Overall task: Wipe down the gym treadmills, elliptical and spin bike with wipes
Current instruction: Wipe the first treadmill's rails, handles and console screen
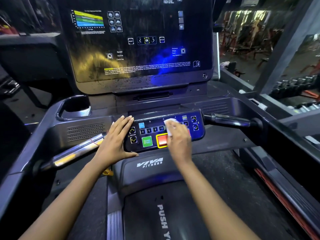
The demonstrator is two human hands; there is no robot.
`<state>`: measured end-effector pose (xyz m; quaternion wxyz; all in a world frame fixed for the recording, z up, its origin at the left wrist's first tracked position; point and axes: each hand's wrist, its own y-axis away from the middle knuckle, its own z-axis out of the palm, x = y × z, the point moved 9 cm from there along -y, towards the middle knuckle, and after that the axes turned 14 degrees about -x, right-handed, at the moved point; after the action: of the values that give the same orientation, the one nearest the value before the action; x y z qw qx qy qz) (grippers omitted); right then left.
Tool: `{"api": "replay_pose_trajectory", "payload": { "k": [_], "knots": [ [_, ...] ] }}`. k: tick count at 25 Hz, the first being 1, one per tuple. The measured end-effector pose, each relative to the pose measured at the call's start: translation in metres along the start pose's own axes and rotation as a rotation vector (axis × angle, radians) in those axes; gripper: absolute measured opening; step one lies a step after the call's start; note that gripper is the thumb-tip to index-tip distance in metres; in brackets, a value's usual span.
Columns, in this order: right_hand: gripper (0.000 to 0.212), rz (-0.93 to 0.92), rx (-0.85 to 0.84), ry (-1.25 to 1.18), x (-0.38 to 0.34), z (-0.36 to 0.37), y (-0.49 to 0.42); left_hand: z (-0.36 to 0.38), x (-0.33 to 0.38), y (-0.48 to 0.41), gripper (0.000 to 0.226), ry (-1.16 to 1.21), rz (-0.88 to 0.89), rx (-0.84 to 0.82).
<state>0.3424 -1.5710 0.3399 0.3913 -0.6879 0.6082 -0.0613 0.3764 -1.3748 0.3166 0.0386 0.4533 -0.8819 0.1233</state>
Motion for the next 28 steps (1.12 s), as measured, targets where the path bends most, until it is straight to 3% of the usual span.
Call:
{"api": "replay_pose_trajectory", "payload": {
  "k": [5,8,11,19,21,24,28],
  "knots": [
    [0.031,-0.274,-0.197,-0.1,-0.059,0.02,0.03,0.0,0.001,0.0,0.124,-0.007,0.004,0.008],
    [0.03,-0.064,0.018,-0.113,-0.003,-0.018,0.004,-0.001,0.001,0.0,0.123,0.007,-0.01,-0.002],
    [0.032,0.057,0.024,-0.068,0.015,-0.016,-0.014,0.0,0.0,0.0,0.123,0.013,-0.017,-0.018],
    [0.04,-0.498,-0.275,0.063,-0.08,0.039,0.044,0.001,-0.001,-0.001,0.123,0.004,-0.014,-0.011],
    [0.036,-0.477,-0.232,-0.008,-0.067,0.024,0.038,0.0,0.0,-0.001,0.123,0.009,-0.017,-0.014],
    [0.035,-0.265,-0.139,-0.077,-0.039,0.011,-0.001,-0.001,0.002,0.0,0.122,0.015,-0.026,-0.021],
    [0.032,-0.512,-0.243,0.034,-0.08,0.047,0.03,-0.001,0.0,0.0,0.116,0.028,-0.024,-0.004]
  ]
}}
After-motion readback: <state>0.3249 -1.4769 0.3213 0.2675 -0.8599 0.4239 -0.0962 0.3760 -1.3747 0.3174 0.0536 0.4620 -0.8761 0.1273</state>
